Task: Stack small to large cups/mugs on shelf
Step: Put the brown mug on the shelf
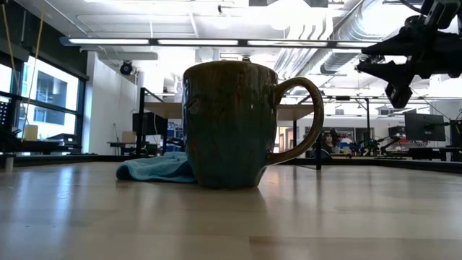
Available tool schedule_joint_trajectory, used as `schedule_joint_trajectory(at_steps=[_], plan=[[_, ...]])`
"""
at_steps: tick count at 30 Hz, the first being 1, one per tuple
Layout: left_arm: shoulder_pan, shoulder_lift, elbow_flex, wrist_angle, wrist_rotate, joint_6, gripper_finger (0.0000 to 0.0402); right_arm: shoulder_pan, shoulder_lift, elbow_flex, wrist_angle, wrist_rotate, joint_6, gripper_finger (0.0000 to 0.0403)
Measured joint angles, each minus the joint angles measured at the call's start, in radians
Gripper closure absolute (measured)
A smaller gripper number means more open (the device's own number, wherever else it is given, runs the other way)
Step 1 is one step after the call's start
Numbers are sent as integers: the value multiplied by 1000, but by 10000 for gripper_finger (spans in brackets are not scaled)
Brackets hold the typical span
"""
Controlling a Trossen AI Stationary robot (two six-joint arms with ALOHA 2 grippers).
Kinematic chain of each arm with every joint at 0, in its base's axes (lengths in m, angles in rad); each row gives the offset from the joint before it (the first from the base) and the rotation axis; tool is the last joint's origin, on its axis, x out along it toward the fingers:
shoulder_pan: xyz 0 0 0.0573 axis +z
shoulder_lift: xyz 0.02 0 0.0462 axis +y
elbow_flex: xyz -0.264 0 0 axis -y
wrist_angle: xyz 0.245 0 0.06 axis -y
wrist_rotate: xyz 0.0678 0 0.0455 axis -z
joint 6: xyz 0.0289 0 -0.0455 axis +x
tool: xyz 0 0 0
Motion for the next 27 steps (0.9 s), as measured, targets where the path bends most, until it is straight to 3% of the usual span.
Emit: schedule_joint_trajectory(at_steps=[3, 6, 11, 14, 20, 27], plan=[[0, 0, 78, 73, 42, 205, 393, 0, 0, 0, 3, 1, -12, 275], [0, 0, 141, 190, 151, 471, 388, 0, 0, 0, 4, 2, -15, 275], [0, 0, 184, 503, 449, 1014, 389, 0, 0, 0, 3, 2, -39, 275], [0, 0, 199, 622, 601, 1231, 392, 0, 0, 0, 3, 2, -40, 275], [14, -30, 217, 645, 945, 1292, 401, 0, 0, 0, 3, -6, -32, 275], [175, -29, 185, 659, 1373, 1278, 397, 0, 0, 0, 7, -10, -11, 275]])
